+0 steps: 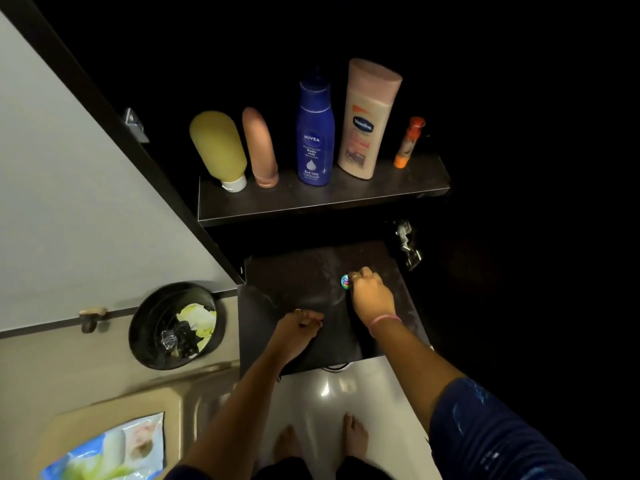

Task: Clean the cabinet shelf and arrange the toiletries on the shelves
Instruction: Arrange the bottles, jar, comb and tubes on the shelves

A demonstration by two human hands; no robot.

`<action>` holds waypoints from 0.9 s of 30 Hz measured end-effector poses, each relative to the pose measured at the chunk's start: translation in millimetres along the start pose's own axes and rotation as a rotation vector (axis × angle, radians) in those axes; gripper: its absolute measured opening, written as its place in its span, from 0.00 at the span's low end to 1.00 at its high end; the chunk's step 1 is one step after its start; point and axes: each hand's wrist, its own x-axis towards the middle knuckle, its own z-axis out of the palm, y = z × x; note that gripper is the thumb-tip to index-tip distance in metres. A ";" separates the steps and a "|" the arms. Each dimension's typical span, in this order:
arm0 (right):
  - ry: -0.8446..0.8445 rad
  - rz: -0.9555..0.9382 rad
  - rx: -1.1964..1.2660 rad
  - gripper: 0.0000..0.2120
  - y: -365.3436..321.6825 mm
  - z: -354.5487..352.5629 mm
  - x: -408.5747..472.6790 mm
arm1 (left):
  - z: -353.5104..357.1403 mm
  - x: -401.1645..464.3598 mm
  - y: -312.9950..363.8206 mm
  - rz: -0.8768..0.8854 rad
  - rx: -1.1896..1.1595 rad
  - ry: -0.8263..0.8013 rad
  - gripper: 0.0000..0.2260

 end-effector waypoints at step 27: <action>0.427 0.172 0.816 0.12 -5.7 -123.7 -101.0 | -48.3 -76.1 104.9 0.400 0.139 0.154 0.09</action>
